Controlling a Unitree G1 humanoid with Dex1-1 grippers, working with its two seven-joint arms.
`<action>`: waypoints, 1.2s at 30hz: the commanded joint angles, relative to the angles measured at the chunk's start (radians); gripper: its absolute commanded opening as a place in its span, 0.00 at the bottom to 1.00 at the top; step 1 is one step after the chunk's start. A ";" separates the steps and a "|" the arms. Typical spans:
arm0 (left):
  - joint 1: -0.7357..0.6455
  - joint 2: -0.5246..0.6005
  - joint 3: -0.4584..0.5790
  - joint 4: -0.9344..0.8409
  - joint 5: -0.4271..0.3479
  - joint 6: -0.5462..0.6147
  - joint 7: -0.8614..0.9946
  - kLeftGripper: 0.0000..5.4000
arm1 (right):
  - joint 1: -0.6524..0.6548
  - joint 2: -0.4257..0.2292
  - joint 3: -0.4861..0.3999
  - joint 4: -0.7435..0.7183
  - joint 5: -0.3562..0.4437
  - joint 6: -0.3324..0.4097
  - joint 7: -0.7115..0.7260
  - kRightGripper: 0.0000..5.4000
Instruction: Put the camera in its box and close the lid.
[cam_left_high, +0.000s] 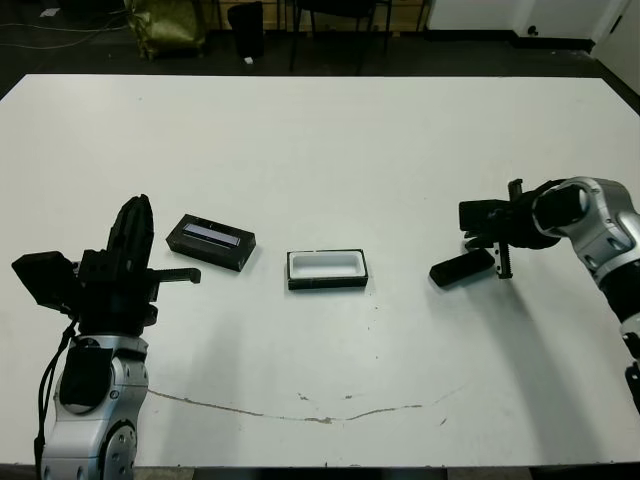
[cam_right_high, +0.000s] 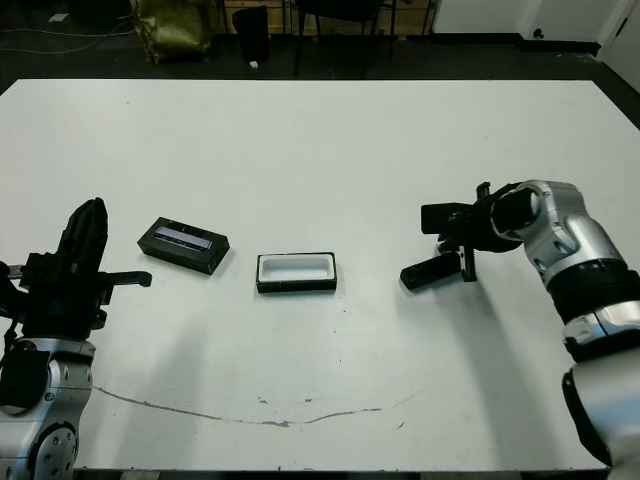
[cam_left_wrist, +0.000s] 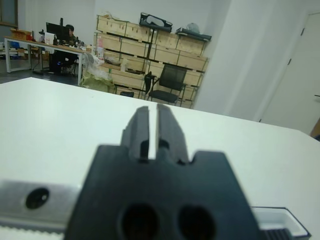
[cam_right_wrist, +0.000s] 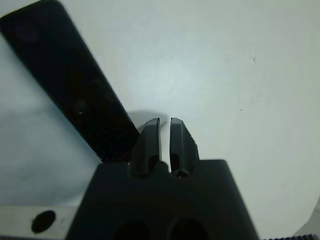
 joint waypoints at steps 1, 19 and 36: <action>0.021 0.000 0.004 0.001 0.007 0.011 0.007 0.00 | 0.046 -0.021 -0.006 -0.020 0.020 -0.001 0.035 0.00; 0.023 -0.002 0.005 -0.009 0.011 0.017 0.011 0.00 | 0.157 -0.062 -0.056 -0.242 0.152 0.064 0.176 0.00; 0.013 0.001 0.009 -0.006 0.009 0.013 0.014 0.00 | 0.203 -0.131 -0.077 -0.354 0.210 0.173 0.276 0.00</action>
